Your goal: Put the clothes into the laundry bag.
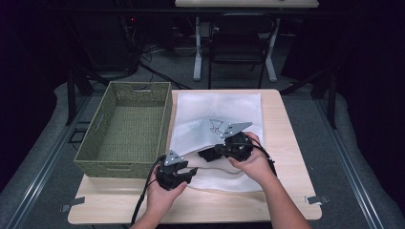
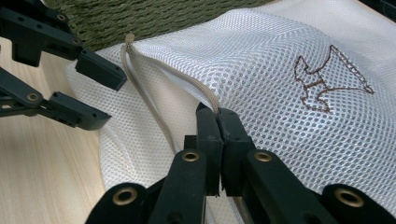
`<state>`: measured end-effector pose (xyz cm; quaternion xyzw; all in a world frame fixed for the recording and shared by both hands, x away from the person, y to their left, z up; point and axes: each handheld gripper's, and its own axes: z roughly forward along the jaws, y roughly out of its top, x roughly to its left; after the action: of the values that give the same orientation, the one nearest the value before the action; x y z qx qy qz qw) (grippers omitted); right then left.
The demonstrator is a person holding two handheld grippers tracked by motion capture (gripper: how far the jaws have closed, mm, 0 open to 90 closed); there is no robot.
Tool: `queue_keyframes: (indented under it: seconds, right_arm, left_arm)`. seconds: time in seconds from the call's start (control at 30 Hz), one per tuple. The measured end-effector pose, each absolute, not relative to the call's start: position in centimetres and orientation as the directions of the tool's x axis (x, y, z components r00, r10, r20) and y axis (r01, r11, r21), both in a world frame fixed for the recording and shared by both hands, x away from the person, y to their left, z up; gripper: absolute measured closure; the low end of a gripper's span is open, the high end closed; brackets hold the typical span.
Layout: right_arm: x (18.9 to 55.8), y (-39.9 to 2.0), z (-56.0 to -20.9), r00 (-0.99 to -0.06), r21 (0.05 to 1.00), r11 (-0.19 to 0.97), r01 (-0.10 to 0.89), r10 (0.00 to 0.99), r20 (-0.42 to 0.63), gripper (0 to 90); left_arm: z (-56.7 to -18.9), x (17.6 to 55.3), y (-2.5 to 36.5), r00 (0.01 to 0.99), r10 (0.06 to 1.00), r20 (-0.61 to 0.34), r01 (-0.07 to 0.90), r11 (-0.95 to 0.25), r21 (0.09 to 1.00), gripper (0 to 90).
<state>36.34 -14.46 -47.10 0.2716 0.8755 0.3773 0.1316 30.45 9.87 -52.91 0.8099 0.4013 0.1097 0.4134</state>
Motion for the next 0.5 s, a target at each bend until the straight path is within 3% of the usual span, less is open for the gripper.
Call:
queue_keyframes:
  seconds: [0.5]
  right_arm:
    - [36.5,-13.8,-48.5,-0.826,0.684,0.608,0.404,0.564,-0.013,88.8]
  left_arm:
    - [-54.0,30.0,12.3,0.669,0.727,-0.155,0.564,-0.359,0.744,49.5]
